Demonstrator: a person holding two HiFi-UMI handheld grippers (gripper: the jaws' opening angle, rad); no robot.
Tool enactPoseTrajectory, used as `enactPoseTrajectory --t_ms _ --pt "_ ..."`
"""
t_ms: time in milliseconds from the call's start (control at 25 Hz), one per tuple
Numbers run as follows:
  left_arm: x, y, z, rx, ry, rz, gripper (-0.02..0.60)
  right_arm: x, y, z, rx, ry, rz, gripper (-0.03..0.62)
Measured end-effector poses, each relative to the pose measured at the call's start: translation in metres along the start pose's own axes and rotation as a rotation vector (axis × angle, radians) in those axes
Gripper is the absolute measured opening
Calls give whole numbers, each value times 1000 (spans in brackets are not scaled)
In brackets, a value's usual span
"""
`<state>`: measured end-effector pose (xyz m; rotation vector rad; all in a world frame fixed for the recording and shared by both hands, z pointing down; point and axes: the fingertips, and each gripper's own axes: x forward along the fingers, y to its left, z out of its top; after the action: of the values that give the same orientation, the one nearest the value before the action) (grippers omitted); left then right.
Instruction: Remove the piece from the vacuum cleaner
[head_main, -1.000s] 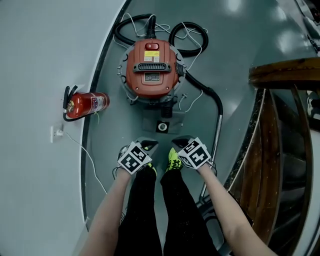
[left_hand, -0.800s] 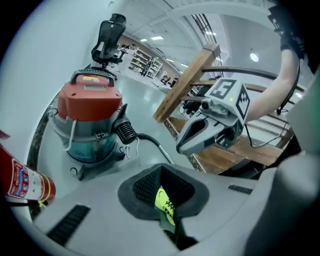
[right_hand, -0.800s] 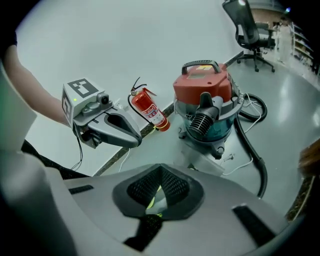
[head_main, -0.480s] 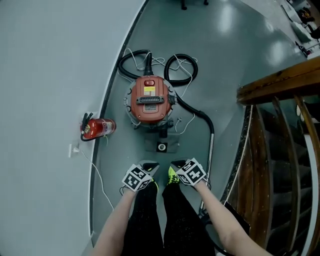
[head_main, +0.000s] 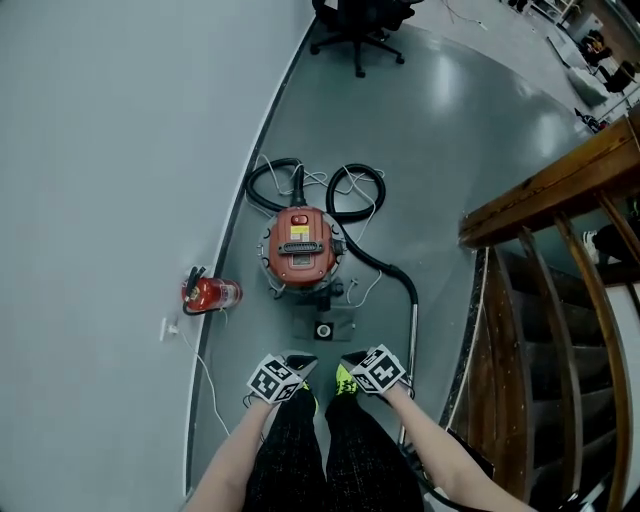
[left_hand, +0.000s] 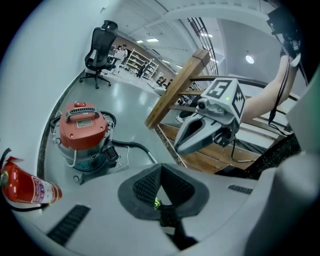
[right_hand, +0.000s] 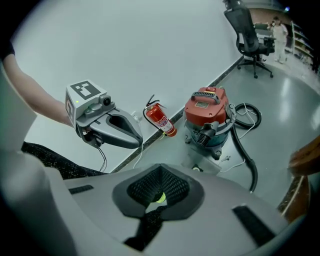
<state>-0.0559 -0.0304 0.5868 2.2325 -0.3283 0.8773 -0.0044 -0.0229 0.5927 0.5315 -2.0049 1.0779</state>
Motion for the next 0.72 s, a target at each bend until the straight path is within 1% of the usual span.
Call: enactPoseTrajectory --t_ms 160,440,560,640,720 --pt "-19 -12 16 -3 -17 14 9 -18 15 6 24 -12 27 14" --pt "-50 -32 36 -8 -28 53 9 -50 34 13 28 -30 52 14" --pt "-61 -40 44 -49 -62 75 9 -62 39 15 17 -35 62 14" --pt "-69 -43 50 -91 -98 91 9 -69 44 17 20 -47 75 14" --pt "-76 -46 55 -116 -130 109 9 -75 48 18 10 -51 86 14"
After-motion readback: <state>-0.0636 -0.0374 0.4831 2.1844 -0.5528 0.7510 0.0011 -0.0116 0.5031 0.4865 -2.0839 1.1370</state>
